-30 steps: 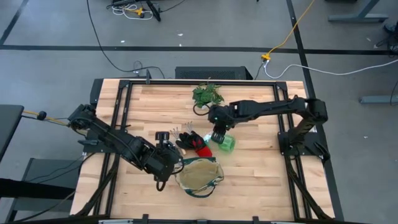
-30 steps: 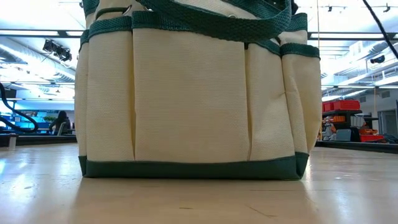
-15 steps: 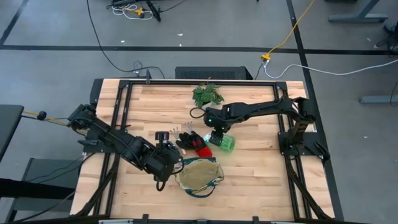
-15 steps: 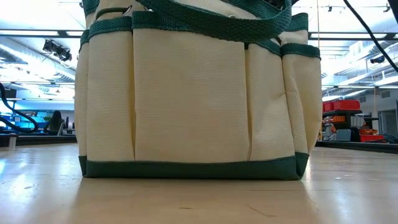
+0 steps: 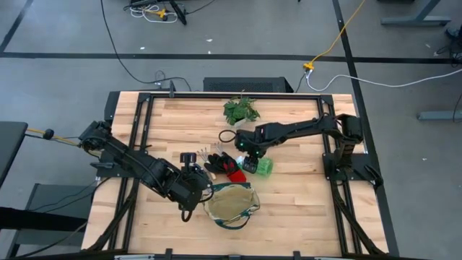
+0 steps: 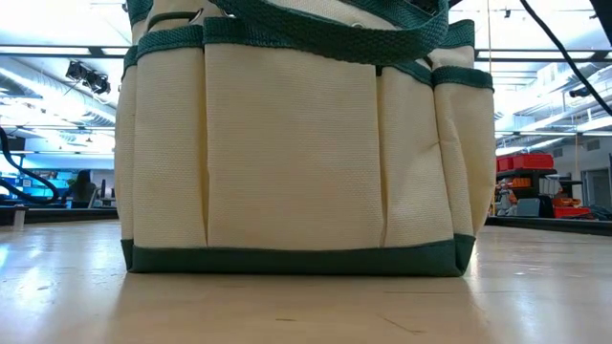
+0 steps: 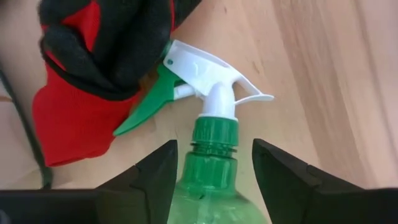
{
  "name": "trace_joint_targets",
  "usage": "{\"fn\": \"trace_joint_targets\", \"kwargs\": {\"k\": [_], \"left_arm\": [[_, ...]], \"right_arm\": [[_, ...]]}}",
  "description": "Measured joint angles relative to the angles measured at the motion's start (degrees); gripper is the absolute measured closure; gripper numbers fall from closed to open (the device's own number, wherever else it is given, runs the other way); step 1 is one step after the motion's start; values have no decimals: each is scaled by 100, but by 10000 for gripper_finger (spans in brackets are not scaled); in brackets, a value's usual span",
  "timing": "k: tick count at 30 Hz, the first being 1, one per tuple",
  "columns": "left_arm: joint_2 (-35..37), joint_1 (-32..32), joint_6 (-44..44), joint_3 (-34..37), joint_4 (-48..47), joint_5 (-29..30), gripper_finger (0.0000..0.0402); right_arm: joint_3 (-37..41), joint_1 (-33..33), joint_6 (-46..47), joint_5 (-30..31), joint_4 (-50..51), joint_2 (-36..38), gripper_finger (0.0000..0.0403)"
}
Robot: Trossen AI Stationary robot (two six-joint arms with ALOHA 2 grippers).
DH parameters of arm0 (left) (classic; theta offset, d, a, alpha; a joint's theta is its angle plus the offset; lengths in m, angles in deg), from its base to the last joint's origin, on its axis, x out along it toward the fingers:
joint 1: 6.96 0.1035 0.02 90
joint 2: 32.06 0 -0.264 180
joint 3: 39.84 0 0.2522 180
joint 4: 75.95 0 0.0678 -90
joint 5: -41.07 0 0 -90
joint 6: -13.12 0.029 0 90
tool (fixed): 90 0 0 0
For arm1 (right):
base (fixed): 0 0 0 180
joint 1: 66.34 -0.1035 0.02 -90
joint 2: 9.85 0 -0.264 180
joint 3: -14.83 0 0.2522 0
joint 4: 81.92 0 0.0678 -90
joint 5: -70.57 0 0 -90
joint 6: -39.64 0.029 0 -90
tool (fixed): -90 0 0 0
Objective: Pick & Place Garden tools in Gardening bag
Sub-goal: Put the green spray bottle into the gray gardening bag
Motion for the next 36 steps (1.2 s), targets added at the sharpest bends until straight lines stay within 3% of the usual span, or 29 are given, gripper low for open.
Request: {"fn": "trace_joint_targets", "kwargs": {"k": [16,20,24,36], "left_arm": [[0,0,0,0,-10,-63,273],[0,-2,0,0,-10,-63,273],[0,-1,-1,0,-7,-63,273],[-2,0,-2,0,-8,-63,273]], "right_arm": [[0,-85,-23,82,141,-584,195],[0,-85,-39,87,226,-619,221],[0,-85,-47,83,212,-610,278],[-117,-85,-151,-77,350,-530,281]]}}
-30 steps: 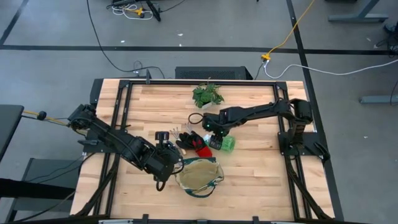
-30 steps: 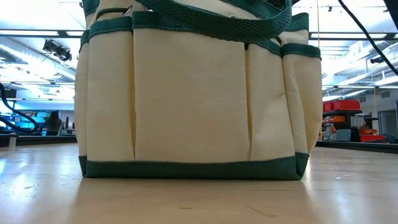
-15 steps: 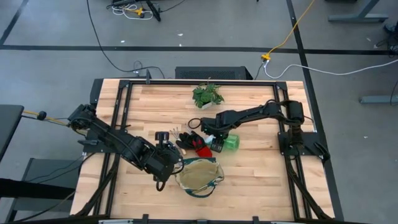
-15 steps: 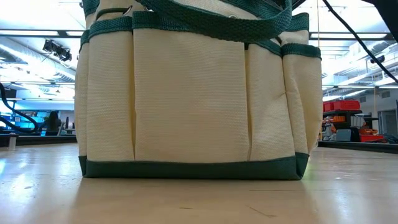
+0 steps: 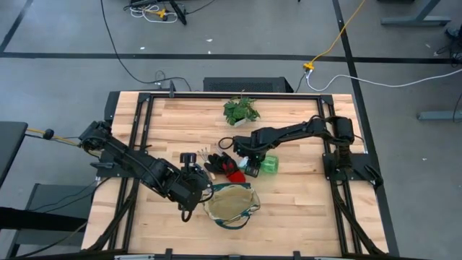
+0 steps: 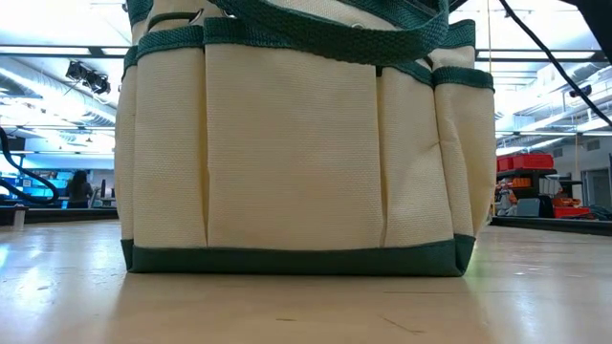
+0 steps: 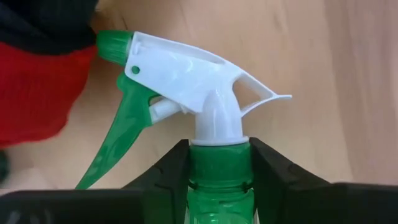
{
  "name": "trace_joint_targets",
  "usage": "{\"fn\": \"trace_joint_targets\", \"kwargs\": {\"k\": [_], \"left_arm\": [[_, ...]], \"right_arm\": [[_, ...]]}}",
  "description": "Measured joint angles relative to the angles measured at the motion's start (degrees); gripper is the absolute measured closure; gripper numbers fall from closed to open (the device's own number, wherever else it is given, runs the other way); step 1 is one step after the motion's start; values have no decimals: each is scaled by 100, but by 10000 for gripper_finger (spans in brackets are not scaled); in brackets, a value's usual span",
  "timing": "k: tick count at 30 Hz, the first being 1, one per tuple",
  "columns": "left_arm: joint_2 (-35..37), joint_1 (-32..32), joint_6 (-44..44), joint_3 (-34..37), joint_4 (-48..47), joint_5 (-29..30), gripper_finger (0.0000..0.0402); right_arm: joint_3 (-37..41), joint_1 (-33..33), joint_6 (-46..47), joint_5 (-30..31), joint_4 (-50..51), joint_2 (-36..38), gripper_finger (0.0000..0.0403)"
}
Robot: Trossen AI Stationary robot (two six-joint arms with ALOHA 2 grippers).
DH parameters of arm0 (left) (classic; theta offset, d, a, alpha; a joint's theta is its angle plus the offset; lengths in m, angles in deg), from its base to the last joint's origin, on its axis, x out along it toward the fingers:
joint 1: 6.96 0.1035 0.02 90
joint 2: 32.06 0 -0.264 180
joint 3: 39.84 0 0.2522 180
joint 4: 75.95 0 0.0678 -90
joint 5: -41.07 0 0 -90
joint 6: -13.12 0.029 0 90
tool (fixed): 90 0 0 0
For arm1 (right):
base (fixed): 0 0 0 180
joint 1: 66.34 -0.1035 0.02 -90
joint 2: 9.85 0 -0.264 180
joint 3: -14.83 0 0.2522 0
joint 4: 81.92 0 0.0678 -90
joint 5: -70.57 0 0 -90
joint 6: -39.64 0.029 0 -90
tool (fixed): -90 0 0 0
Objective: Pick & Place Garden tools in Gardening bag
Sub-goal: Put the green spray bottle into the gray gardening bag
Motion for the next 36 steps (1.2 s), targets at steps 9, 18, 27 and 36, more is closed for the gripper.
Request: {"fn": "trace_joint_targets", "kwargs": {"k": [9,18,27,36], "left_arm": [[-4,0,-2,-2,3,0,273],[-4,-1,-2,-2,1,0,273],[-4,-8,-4,-2,0,-3,273],[-4,-8,-4,-2,-13,-3,273]], "right_arm": [[-807,0,-247,263,477,40,281],[-1806,-24,-388,619,909,40,281],[-2226,-400,-489,1011,695,84,281],[-2228,-806,-297,1356,528,515,281]]}}
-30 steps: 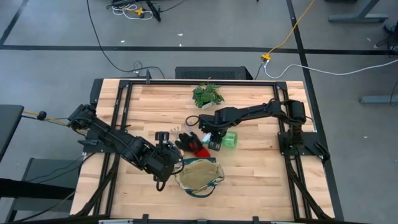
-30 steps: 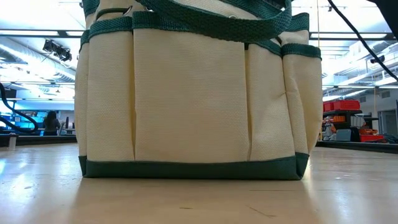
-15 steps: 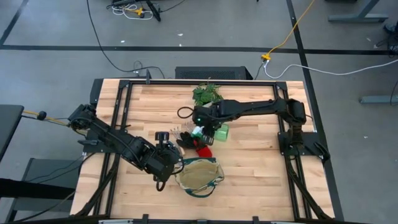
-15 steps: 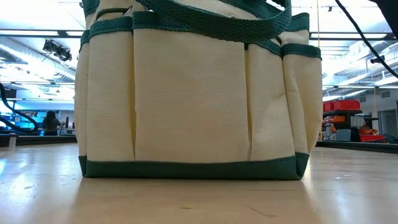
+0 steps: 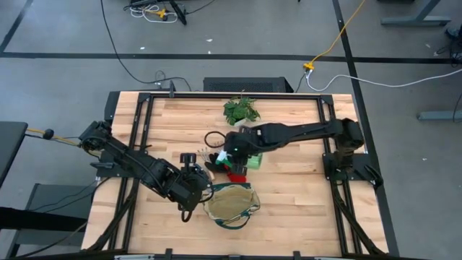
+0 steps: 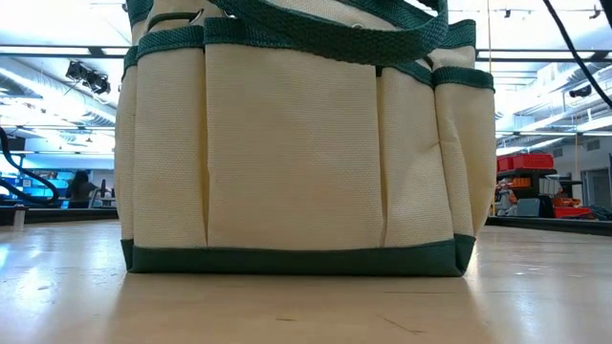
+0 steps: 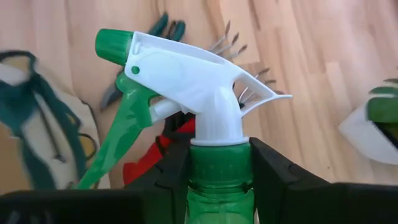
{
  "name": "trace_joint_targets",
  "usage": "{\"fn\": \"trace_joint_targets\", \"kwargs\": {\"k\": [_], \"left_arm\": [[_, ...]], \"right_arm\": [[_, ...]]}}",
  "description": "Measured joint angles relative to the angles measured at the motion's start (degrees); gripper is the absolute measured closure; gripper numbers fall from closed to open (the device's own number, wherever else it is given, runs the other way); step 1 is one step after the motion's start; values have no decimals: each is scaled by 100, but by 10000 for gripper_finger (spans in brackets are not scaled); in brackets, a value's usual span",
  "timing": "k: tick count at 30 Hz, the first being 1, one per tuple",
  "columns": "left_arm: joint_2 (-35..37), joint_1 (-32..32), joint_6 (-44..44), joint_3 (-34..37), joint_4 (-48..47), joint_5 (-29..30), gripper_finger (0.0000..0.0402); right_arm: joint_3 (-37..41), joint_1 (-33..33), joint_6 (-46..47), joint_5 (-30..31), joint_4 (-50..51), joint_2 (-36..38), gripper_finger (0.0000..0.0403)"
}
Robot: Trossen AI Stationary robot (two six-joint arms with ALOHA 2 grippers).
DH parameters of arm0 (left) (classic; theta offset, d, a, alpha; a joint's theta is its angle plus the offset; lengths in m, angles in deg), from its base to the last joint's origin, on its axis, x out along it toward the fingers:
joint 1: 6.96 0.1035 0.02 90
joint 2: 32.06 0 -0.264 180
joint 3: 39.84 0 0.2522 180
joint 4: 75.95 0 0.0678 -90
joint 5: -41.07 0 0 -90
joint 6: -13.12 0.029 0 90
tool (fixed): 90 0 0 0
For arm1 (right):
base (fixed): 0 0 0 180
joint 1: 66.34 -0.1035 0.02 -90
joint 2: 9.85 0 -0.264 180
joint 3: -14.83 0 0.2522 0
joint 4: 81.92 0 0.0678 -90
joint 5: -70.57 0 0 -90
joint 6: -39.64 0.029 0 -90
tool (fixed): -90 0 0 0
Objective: Pick & Place Garden tools in Gardening bag
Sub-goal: Put the green spray bottle into the gray gardening bag
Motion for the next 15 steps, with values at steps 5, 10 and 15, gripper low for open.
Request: {"fn": "trace_joint_targets", "kwargs": {"k": [5,10,15], "left_arm": [[0,-26,-36,0,-2,0,273],[0,-42,-39,0,0,0,273],[0,-39,-40,0,-6,0,273]], "right_arm": [[-3,-289,138,419,-138,276,281],[-2,-593,160,663,-328,483,281],[-4,-901,288,1031,-432,587,281]]}}
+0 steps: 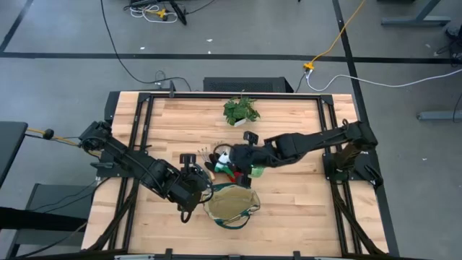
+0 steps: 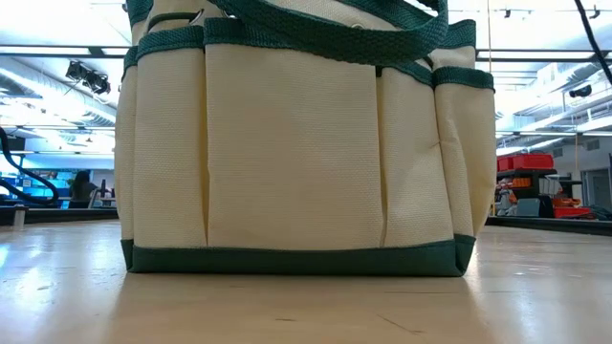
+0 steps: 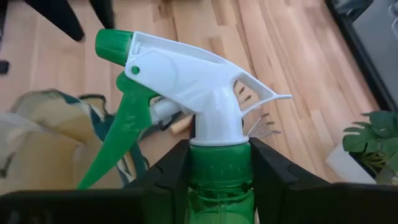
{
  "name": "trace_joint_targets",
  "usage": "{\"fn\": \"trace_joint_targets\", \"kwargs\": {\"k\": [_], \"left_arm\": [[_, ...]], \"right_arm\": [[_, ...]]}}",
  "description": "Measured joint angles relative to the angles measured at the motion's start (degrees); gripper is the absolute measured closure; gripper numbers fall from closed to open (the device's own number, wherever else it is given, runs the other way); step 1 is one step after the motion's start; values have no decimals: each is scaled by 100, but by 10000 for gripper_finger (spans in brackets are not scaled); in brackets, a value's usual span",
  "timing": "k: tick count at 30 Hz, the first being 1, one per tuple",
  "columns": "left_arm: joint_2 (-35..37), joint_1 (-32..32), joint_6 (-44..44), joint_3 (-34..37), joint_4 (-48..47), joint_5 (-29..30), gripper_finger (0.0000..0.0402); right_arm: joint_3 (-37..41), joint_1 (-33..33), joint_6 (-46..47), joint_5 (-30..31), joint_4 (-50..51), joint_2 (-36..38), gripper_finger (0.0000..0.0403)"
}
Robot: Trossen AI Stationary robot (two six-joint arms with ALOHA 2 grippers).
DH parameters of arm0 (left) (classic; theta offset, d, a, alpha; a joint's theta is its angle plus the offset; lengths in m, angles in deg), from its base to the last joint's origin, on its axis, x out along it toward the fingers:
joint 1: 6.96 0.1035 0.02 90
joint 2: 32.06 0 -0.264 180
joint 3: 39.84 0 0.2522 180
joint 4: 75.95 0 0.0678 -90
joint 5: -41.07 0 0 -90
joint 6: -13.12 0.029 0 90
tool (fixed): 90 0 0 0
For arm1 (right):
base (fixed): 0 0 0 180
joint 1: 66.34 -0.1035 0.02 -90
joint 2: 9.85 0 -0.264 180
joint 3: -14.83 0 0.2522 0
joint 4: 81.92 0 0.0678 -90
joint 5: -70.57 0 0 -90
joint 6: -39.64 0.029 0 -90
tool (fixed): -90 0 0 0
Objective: Pick & Place Garden tools in Gardening bag
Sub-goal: Put the green spray bottle into the gray gardening bag
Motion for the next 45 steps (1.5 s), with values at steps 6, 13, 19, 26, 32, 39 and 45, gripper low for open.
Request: {"fn": "trace_joint_targets", "kwargs": {"k": [6,13,19,26,32,39,45], "left_arm": [[0,0,-1,0,-4,-1,273],[2,-24,-67,0,-30,-2,273],[2,-29,-104,0,-33,0,273],[2,-35,-102,0,-32,-2,273],[2,-35,-104,0,-30,-2,273],[2,-35,-104,0,-32,0,273],[2,-35,-104,0,-30,-1,273]], "right_arm": [[2,-366,42,476,-109,123,281],[2,-731,245,1044,-194,162,281],[0,-1071,515,1663,-206,162,281],[2,-1464,913,2347,-320,162,281],[2,-1864,1283,3108,-418,162,281],[330,-2286,1620,3982,-940,169,281],[1170,-2418,1365,4277,-2343,158,281]]}}
